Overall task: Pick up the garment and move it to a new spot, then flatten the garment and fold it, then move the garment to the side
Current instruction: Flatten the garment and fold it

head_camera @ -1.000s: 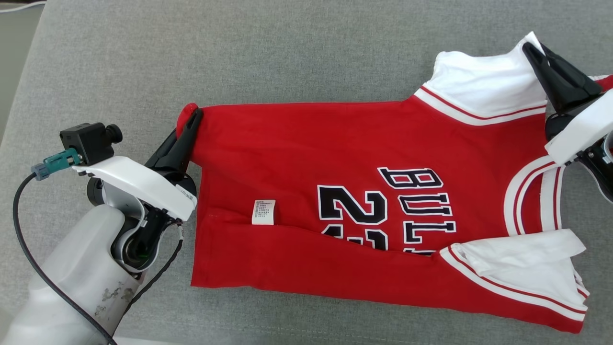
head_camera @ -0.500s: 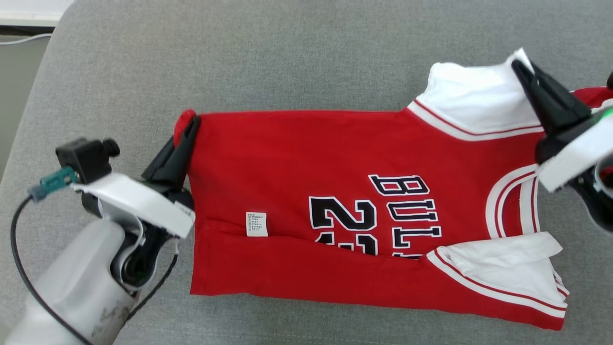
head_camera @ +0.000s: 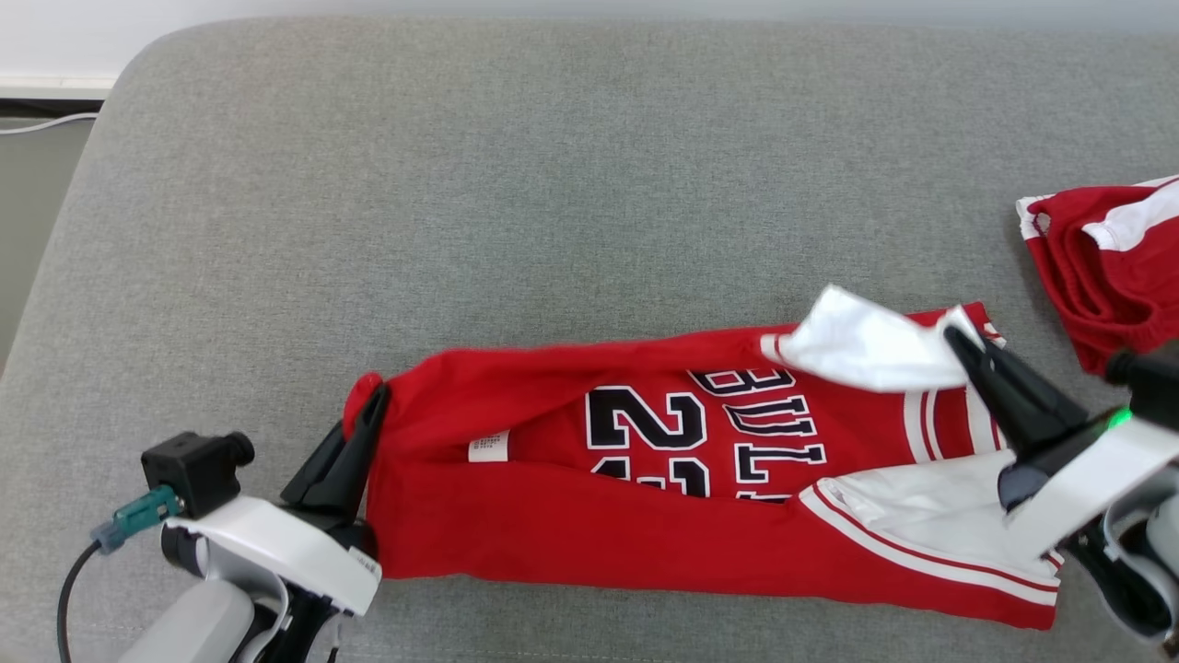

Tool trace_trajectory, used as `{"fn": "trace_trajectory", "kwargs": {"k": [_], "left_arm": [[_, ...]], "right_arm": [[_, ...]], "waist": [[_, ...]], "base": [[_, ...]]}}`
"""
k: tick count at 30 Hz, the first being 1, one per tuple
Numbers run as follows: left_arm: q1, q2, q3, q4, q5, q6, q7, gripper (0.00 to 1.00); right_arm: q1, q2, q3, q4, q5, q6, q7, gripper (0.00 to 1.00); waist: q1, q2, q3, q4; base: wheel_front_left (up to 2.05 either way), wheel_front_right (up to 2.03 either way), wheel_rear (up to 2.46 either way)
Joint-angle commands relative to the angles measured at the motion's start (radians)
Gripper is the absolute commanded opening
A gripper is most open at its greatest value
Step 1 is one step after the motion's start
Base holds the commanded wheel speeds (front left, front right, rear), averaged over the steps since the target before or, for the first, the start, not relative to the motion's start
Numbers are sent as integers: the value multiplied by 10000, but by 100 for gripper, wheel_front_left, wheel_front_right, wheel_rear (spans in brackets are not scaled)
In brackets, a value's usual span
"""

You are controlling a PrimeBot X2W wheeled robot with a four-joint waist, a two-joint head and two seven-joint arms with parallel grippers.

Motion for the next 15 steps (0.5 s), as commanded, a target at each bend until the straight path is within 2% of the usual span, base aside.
{"fn": "trace_trajectory", "kwargs": {"k": [1,11,15], "left_arm": [[-25,386,431,-201,141,101,-130,0],[476,414,1175,-306,1121,358,-132,0],[734,309,1411,-372,1504,323,-132,0]], "right_arm": [[547,-194,-30,-154,-323,-2,-133,0],[2377,797,-1760,-453,-1080,-2,-133,0],[2996,1079,-2009,-535,-1301,-2,-133,0]], "waist": [[0,-1,-25,-25],[0,-1,-171,-249],[0,-1,-276,-395]], "base": [[0,0,0],[0,0,0],[0,0,0]]}}
